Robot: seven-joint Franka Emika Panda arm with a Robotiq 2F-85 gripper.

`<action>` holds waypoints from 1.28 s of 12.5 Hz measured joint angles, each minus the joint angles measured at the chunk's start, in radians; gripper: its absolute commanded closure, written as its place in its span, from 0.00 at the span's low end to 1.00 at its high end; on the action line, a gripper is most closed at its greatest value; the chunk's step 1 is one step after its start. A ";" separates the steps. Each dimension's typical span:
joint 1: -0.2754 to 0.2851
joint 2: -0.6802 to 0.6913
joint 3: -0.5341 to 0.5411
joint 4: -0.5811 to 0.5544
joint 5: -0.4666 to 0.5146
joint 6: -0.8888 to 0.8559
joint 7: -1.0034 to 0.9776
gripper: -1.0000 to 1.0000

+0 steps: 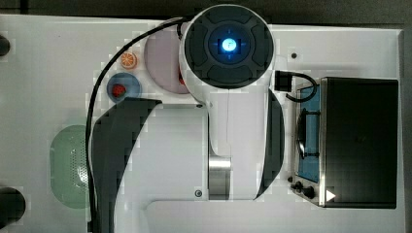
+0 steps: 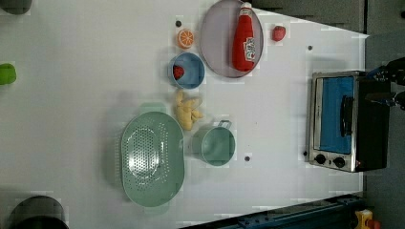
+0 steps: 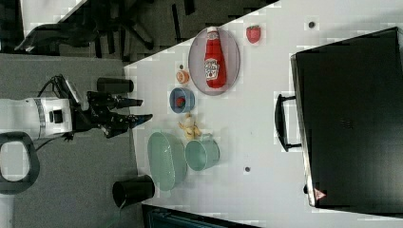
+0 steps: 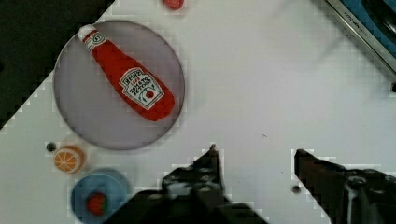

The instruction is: Flap open oven.

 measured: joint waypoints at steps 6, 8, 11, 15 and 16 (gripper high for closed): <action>-0.018 -0.480 -0.047 -0.300 -0.021 -0.187 0.073 0.17; -0.018 -0.497 -0.048 -0.257 -0.015 -0.186 0.077 0.43; -0.021 -0.472 -0.054 -0.269 -0.018 -0.171 0.079 0.78; -0.022 -0.400 -0.073 -0.300 -0.034 -0.056 0.044 0.82; -0.024 -0.378 -0.087 -0.302 -0.042 -0.031 -0.007 0.82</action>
